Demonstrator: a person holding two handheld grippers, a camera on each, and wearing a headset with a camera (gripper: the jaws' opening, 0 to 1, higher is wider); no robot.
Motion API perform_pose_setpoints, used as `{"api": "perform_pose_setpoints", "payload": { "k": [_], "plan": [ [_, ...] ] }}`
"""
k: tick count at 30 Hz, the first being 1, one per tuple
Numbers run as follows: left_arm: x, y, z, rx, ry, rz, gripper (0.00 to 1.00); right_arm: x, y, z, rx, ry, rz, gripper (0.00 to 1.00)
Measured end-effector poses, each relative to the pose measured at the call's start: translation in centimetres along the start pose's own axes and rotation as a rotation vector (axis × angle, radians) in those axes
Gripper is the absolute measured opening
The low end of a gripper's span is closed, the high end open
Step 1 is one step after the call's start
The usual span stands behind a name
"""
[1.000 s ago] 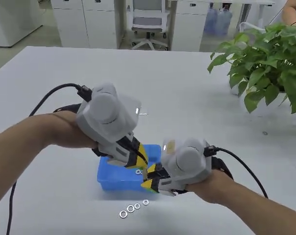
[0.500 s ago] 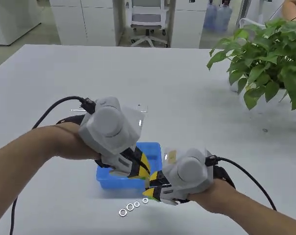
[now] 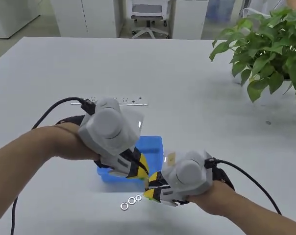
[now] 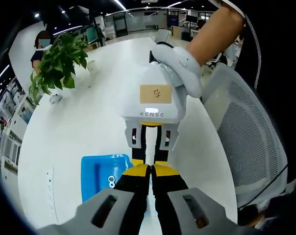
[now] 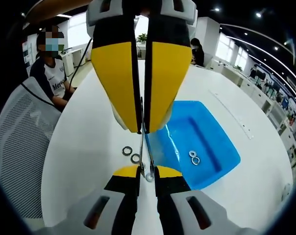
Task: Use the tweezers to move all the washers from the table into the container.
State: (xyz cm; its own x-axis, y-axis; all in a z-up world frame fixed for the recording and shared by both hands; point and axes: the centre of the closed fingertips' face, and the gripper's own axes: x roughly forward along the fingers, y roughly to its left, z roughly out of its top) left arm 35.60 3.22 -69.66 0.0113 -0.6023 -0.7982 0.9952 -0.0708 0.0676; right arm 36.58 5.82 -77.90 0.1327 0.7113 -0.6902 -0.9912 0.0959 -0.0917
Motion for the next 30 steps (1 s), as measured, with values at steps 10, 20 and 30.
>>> {"api": "perform_pose_setpoints", "payload": {
  "k": [10, 20, 30],
  "plan": [
    [0.5, -0.2, -0.6, -0.01, 0.005, -0.007, 0.06, 0.6, 0.1, -0.4, 0.007, 0.001, 0.012, 0.13],
    [1.1, 0.2, -1.0, -0.016, 0.012, -0.019, 0.06, 1.0, -0.2, -0.8, 0.019, 0.0, 0.016, 0.13],
    [1.2, 0.4, -1.0, -0.027, 0.002, -0.03, 0.06, 1.1, -0.2, -1.1, 0.036, -0.009, 0.017, 0.13]
  ]
}}
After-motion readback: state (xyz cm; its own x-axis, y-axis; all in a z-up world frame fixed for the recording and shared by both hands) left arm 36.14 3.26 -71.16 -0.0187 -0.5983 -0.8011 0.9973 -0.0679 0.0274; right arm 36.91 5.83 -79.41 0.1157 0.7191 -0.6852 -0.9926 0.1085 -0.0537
